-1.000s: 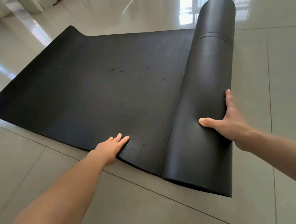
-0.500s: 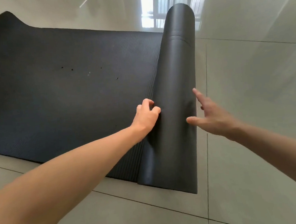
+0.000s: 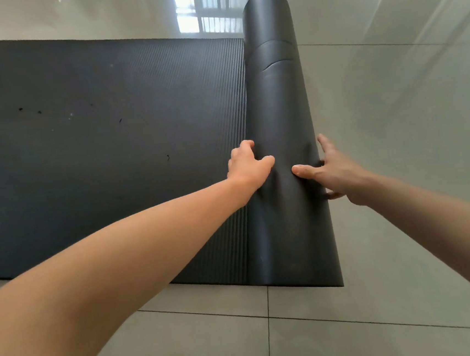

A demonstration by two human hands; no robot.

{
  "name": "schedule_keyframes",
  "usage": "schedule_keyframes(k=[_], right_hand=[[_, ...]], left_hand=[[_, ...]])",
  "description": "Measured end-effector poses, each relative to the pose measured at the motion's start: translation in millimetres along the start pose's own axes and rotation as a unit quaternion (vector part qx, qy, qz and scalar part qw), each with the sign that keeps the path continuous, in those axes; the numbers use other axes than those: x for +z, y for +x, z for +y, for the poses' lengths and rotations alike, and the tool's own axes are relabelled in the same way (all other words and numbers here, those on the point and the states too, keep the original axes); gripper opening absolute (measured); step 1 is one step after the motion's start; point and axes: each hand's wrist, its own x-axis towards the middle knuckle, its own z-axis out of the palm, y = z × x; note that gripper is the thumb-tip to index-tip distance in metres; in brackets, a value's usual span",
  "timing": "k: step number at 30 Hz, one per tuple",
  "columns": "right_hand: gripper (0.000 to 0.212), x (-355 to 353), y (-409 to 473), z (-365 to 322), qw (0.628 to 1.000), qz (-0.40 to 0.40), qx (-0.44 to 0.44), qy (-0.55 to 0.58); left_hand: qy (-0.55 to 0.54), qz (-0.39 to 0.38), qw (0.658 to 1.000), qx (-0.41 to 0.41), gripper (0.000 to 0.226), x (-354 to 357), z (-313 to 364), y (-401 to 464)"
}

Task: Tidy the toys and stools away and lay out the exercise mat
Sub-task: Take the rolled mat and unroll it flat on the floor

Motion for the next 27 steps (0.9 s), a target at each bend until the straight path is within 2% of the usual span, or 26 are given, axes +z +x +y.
schedule_keyframes(k=[2, 3, 5, 7, 11, 13, 16, 18, 20, 22, 24, 27], right_hand=[[0.086, -10.1, 1.6, 8.2, 1.000, -0.006, 0.005, 0.017], [0.081, -16.0, 0.5, 12.1, 1.000, 0.007, -0.007, 0.005], [0.069, -27.5, -2.1, 17.4, 0.990, 0.077, -0.074, -0.095], [0.060, -36.3, -7.2, 22.5, 0.959, 0.147, -0.151, -0.191], [0.047, -43.9, -8.5, 39.8, 0.946, 0.191, -0.175, -0.196], [0.055, -42.2, -8.2, 50.0, 0.939, 0.186, -0.165, -0.239], [0.084, -44.8, -10.8, 67.8, 0.932, 0.127, -0.102, -0.325], [0.091, -55.4, -10.3, 82.6, 0.931, 0.095, -0.071, -0.345], [0.091, -71.2, -10.7, 99.7, 0.940, 0.090, -0.047, -0.326], [0.091, -86.8, -12.4, 116.5, 0.955, 0.106, -0.031, -0.277], [0.088, -100.3, -17.0, 133.1, 0.963, 0.128, 0.000, -0.239], [0.079, -110.0, -21.0, 149.5, 0.947, 0.159, 0.039, -0.275]], left_hand=[[-0.062, -0.061, 0.994, -0.067, 0.059, 10.1, 6.2, -1.6], [-0.082, -0.070, 0.992, -0.069, 0.055, 15.4, 9.8, -3.2], [-0.085, -0.064, 0.994, -0.037, 0.043, 24.3, 13.6, -4.7], [-0.094, -0.063, 0.994, -0.003, 0.037, 31.8, 15.3, -6.7], [-0.152, -0.139, 0.978, 0.011, 0.045, 57.5, 29.5, -7.4], [-0.180, -0.190, 0.965, 0.011, 0.052, 73.0, 39.9, -9.2], [-0.182, -0.224, 0.957, 0.012, 0.057, 93.9, 45.8, -14.4], [-0.057, -0.196, 0.977, 0.063, 0.056, 104.7, 37.9, -16.7], [0.112, -0.173, 0.970, 0.129, 0.054, 108.7, 18.4, -15.8], [0.255, -0.198, 0.930, 0.175, 0.051, 103.8, -9.4, -15.4], [0.378, -0.241, 0.872, 0.198, 0.051, 96.9, -36.5, -17.6], [0.523, -0.282, 0.776, 0.211, 0.071, 89.6, -64.6, -27.6]])
